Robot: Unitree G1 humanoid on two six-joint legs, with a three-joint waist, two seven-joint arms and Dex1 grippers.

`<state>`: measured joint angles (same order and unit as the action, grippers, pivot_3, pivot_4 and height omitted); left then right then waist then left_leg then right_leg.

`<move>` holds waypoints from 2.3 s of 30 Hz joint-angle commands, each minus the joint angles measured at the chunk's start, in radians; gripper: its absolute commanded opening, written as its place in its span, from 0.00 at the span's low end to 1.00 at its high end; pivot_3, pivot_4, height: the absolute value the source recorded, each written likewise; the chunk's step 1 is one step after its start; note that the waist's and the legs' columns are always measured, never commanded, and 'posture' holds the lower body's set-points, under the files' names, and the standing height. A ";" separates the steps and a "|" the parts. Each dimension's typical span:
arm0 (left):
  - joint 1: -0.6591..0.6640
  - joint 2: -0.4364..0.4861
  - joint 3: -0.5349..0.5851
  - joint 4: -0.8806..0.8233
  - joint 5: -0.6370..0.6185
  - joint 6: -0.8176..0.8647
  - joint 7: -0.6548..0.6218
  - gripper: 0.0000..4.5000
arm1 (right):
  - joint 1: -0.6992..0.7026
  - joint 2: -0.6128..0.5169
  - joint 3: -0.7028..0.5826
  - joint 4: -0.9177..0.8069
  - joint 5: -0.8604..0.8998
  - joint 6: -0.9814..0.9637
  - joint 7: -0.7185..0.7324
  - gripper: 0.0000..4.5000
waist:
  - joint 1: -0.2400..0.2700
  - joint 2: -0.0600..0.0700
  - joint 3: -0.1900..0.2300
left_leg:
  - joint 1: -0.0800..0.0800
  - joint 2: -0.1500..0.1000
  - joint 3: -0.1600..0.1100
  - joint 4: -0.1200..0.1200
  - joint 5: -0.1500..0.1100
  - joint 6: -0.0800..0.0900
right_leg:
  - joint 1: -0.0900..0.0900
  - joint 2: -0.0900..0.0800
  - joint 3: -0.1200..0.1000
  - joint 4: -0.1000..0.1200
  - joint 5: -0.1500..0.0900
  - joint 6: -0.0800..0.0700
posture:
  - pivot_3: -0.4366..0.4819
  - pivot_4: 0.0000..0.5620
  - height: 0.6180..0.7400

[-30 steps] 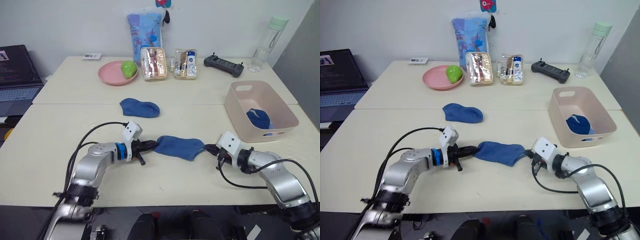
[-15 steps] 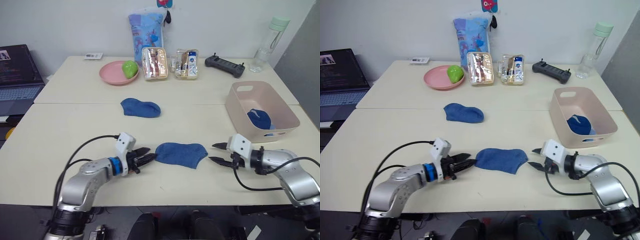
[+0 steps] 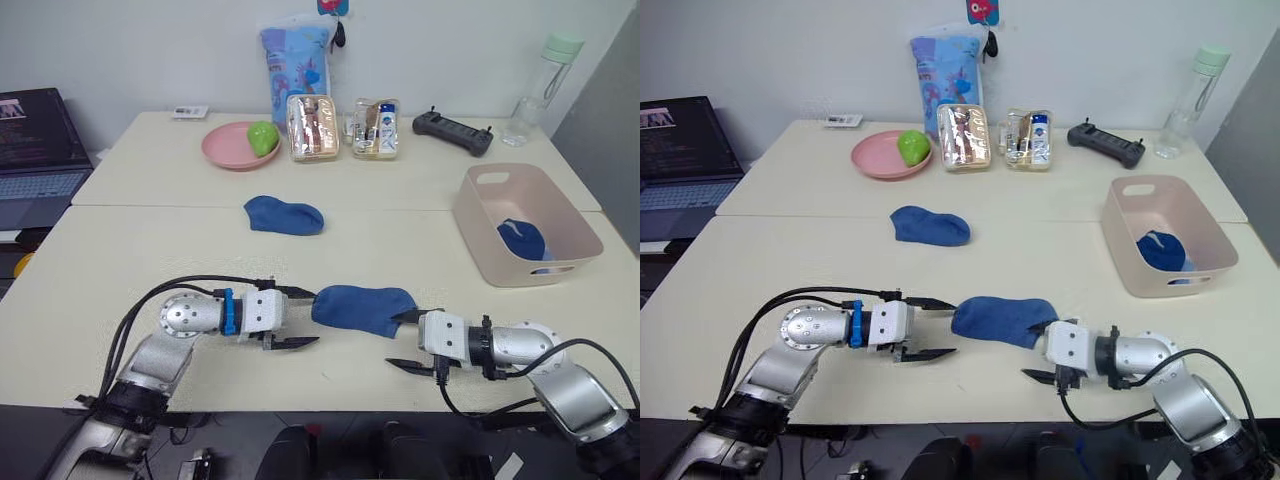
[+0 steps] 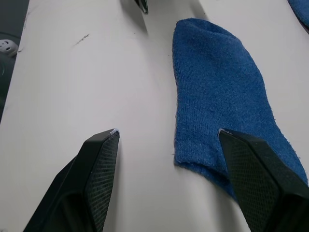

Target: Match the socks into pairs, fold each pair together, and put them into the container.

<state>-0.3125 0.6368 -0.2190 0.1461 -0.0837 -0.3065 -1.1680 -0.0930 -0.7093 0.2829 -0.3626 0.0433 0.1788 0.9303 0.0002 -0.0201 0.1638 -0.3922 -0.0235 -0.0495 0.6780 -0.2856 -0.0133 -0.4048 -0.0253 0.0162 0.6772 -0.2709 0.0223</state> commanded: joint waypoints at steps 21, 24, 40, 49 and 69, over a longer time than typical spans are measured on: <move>-0.081 -0.087 -0.047 0.127 -0.012 -0.002 0.004 0.00 | -0.114 0.028 -0.024 0.029 0.014 0.024 0.034 0.00 | -0.003 0.000 0.000 | 0.002 0.000 0.000 0.001 0.000 0.000 | 0.001 0.001 0.000 0.002 0.000 0.000 | 0.48 0.27 1.00; -0.060 -0.050 -0.030 -0.014 -0.121 0.132 -0.063 0.00 | -0.142 0.000 -0.043 -0.046 0.083 0.122 0.080 0.00 | -0.004 0.000 0.000 | 0.001 0.000 0.000 0.001 0.000 0.000 | 0.000 0.001 0.000 0.002 0.000 0.000 | 0.48 0.27 1.00; 0.061 0.175 -0.035 -0.459 -0.514 0.996 -0.106 0.00 | -0.105 -0.104 -0.112 -0.321 0.608 0.781 0.077 0.00 | -0.005 0.000 0.000 | 0.001 0.001 -0.002 0.000 0.000 0.001 | 0.001 0.002 -0.001 0.001 -0.001 0.000 | 0.48 0.27 1.00; -0.054 0.066 -0.059 -0.277 -0.430 1.013 -0.057 0.00 | -0.220 -0.129 0.016 -0.029 0.320 0.473 0.113 0.00 | -0.006 0.000 0.000 | 0.001 0.001 -0.001 0.000 0.000 0.000 | 0.000 0.002 -0.001 0.001 -0.001 0.000 | 0.48 0.27 1.00; -0.240 -0.075 0.105 0.092 -0.337 0.834 0.053 0.80 | -0.377 0.039 -0.109 0.360 0.117 0.095 0.005 0.32 | -0.005 0.000 0.000 | 0.000 0.001 -0.001 0.001 0.000 0.000 | -0.002 0.002 0.000 0.002 0.000 0.000 | 0.48 0.27 1.00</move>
<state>-0.5547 0.5496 -0.1582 0.2539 -0.3963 0.5402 -1.1131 -0.4704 -0.6707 0.2472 0.0469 0.1148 0.2539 0.9660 -0.0052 -0.0199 0.1641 -0.3928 -0.0225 -0.0507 0.6791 -0.2853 -0.0134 -0.4063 -0.0238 0.0161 0.6792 -0.2713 0.0222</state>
